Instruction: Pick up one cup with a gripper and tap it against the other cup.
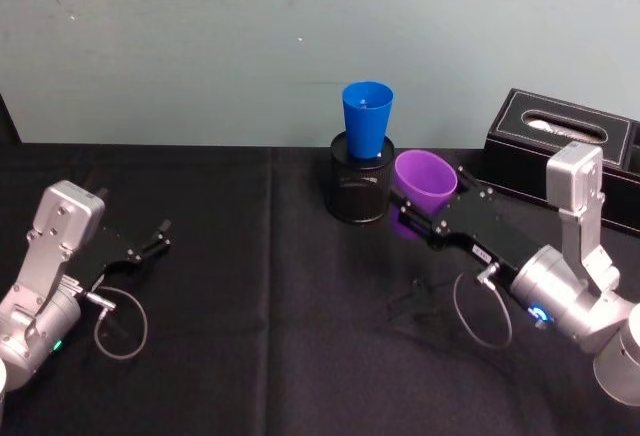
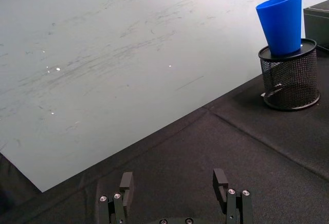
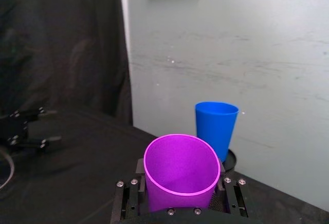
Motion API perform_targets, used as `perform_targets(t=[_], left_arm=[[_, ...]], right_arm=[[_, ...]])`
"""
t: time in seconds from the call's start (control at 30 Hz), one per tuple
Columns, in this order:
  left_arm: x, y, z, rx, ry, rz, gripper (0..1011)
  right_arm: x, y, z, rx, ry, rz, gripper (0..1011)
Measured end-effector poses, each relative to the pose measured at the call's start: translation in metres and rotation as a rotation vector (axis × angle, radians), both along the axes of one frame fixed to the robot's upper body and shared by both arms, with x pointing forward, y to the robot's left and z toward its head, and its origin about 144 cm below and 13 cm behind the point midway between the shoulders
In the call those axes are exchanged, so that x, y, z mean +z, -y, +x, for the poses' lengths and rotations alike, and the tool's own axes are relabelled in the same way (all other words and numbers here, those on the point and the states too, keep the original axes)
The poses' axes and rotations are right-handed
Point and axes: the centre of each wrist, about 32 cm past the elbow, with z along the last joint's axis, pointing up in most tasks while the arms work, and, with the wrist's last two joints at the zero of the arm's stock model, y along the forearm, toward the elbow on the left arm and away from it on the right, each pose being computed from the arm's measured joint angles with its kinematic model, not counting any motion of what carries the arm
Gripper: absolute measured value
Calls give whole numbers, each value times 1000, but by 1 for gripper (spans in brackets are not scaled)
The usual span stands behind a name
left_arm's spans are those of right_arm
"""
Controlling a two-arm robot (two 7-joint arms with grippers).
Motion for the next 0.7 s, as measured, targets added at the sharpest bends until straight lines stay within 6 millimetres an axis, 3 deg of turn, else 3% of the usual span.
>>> perform_targets(t=[0.7], left_arm=[[0,0,0,0,0,0,1011]], right_arm=[[-27,2,-21,61,-32,-20,739]])
